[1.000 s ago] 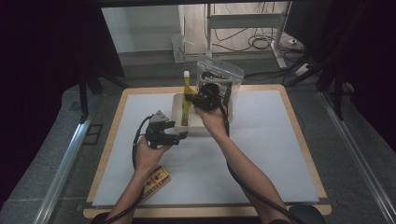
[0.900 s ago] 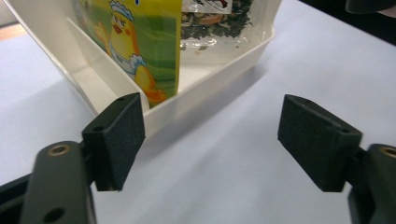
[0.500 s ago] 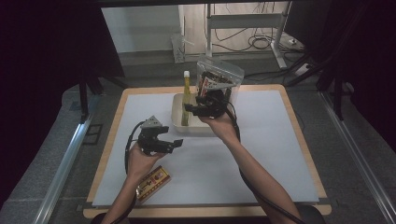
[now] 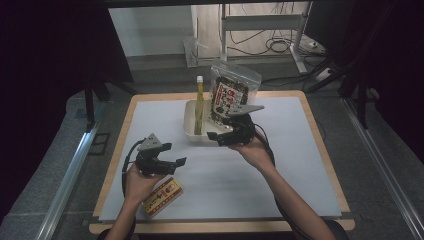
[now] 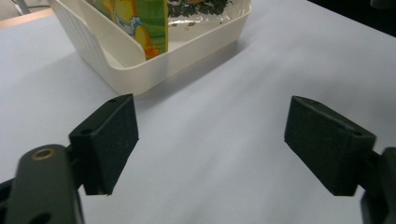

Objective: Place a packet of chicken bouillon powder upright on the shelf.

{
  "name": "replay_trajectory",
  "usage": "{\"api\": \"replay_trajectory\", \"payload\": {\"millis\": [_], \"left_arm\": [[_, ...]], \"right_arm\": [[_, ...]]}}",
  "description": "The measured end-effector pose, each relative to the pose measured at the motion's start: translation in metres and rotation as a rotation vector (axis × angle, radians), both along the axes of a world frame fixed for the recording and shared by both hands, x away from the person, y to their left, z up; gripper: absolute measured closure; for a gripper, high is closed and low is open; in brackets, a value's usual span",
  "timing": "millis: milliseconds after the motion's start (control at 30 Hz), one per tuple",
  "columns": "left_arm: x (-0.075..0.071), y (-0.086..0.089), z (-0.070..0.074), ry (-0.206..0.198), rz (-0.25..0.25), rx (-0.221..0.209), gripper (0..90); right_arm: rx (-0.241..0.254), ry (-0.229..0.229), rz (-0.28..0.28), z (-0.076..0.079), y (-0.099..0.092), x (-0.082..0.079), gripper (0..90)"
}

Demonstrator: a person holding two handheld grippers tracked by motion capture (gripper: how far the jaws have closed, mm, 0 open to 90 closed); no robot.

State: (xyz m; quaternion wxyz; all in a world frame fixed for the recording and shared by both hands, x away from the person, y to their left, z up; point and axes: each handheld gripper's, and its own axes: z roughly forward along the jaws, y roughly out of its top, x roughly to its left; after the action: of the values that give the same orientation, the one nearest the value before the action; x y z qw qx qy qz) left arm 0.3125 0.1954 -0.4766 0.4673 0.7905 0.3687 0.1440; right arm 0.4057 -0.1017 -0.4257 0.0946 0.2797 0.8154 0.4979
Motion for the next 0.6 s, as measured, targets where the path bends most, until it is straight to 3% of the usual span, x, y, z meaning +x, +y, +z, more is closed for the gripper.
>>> {"api": "replay_trajectory", "payload": {"millis": [267, 400, 600], "left_arm": [[-0.019, 0.009, -0.006, -0.006, 0.013, 0.033, 25.2], [-0.025, 0.012, -0.009, 0.008, 0.01, 0.033, 30.7], [-0.04, 0.02, -0.013, 0.032, 0.008, 0.038, 40.5]], "right_arm": [[-0.008, 0.017, 0.016, -0.018, -0.02, -0.023, 15.5], [-0.039, 0.012, 0.013, -0.023, -0.031, -0.03, 15.5], [-0.034, 0.011, 0.014, -0.033, -0.044, -0.04, 15.7]]}}
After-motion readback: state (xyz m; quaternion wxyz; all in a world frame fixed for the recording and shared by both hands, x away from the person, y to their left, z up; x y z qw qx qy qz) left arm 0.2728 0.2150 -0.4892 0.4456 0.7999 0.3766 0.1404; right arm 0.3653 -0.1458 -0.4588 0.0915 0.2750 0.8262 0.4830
